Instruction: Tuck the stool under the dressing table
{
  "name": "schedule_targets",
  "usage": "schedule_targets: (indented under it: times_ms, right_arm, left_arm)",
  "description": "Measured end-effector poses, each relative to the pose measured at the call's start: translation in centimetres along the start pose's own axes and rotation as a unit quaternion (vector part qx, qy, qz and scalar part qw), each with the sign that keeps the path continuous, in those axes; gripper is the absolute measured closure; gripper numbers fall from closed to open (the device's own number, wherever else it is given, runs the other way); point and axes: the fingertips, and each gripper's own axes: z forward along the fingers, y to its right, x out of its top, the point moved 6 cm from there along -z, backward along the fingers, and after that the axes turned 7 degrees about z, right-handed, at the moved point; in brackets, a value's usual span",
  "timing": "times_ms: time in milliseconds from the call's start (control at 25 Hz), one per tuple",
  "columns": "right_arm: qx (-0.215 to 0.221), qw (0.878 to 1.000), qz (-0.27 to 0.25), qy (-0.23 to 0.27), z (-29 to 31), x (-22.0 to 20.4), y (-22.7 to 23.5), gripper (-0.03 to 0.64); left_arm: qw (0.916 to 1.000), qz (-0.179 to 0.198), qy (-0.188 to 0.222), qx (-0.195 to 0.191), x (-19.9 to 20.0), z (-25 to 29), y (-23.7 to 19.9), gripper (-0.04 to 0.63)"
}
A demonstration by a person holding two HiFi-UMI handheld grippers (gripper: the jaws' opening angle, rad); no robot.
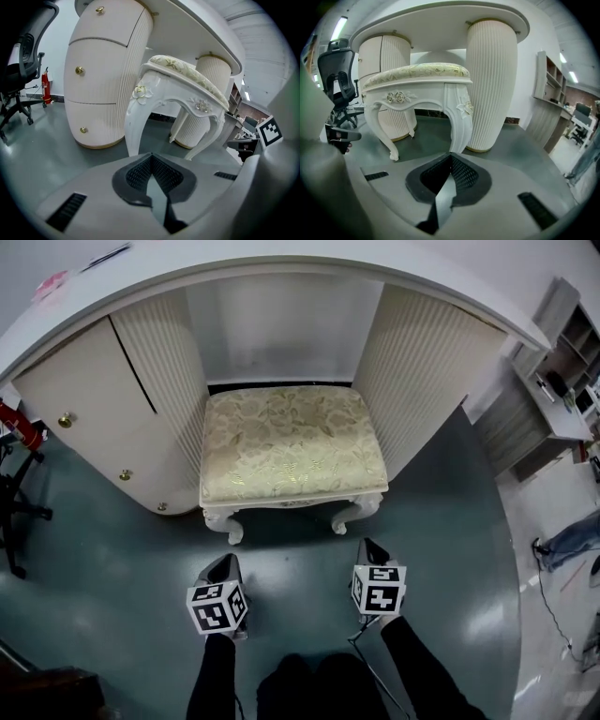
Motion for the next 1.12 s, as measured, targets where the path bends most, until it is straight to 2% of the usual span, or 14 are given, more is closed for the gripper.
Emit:
schedule_targets:
  times_ms: [240, 440, 680, 880, 1120]
  right_arm:
    - [0.003, 0.998, -0.001, -0.056, -4.6, -0.3, -0.1, 0.612]
    - [0.017, 0.995, 0.02, -0.093, -9.3, 1.2, -1.1, 0.612]
    - [0.035, 0.988, 0.008, -0.15, -17.1, 3.5, -2.6, 0.612]
    - [0.059, 0.98, 0.01, -0.19, -23.4, 6.8, -3.2, 0.612]
    - [0.053, 0.974, 0.006, -0.22, -24.6, 5.1, -4.3, 0.614]
  left_arm:
    - [0.9988, -0.008, -0.049, 0.004, -0.1, -4.0, 1.8, 0.588]
    - [0.9968, -0.025, -0.076, 0.006, 2.1, -8.4, 3.7, 0.588]
    - [0.9917, -0.049, -0.119, 0.013, 5.1, -15.3, 5.9, 0.588]
    - [0.9862, -0.04, -0.161, 0.008, 8.1, -20.9, 8.9, 0.588]
    - [0.9836, -0.045, -0.174, -0.019, 7.0, -21.4, 9.0, 0.588]
